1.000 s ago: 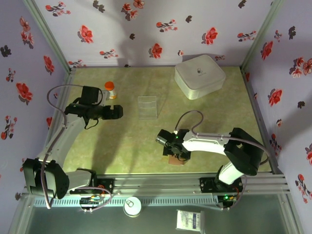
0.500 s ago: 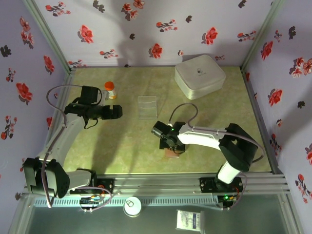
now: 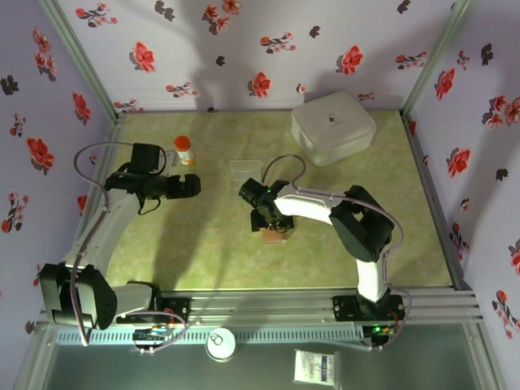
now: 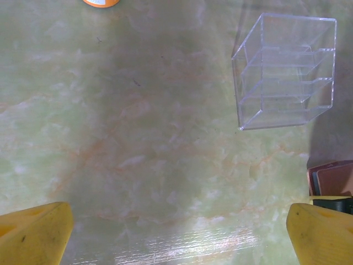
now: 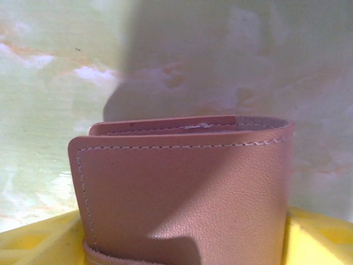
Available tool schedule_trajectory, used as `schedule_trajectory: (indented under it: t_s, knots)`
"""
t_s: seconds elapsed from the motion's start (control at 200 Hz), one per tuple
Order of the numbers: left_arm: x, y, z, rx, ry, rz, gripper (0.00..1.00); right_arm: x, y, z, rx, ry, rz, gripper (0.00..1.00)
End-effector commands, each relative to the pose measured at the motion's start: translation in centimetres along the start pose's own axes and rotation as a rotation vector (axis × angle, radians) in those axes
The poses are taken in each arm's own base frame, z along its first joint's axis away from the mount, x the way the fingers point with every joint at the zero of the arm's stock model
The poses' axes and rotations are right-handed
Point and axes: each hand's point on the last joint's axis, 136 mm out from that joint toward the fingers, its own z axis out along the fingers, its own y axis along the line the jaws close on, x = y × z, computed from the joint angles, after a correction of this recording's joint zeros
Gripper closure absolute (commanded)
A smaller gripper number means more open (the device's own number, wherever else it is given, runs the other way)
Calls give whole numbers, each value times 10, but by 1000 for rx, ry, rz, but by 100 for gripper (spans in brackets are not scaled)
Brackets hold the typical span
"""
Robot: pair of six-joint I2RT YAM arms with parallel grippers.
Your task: Take the credit cards out of the card holder
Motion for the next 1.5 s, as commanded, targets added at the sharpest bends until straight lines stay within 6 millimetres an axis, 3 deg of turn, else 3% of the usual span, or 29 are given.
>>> schedule_trajectory:
  t_s: [0.0, 0.13, 0.325, 0.75, 1.02, 1.265, 1.495]
  knots:
    - [7, 5, 1, -10, 19, 12, 0, -1, 1, 1, 1, 31, -37, 13]
    - [7, 5, 0, -10, 18, 12, 0, -11, 0, -3, -1, 16, -38, 7]
    - [7, 6, 0, -11, 16, 12, 0, -24, -2, -4, 1, 16, -51, 5]
    - [7, 6, -1, -13, 16, 12, 0, -28, 32, -6, -107, 37, -128, 6]
    - [7, 7, 0, -15, 16, 10, 0, -9, 69, -6, -134, 84, -231, 6]
    - [7, 8, 1, -17, 21, 7, 0, 21, 100, -9, -159, 125, -310, 6]
    - [7, 8, 1, -15, 23, 4, 0, 51, 114, -15, -156, 156, -362, 6]
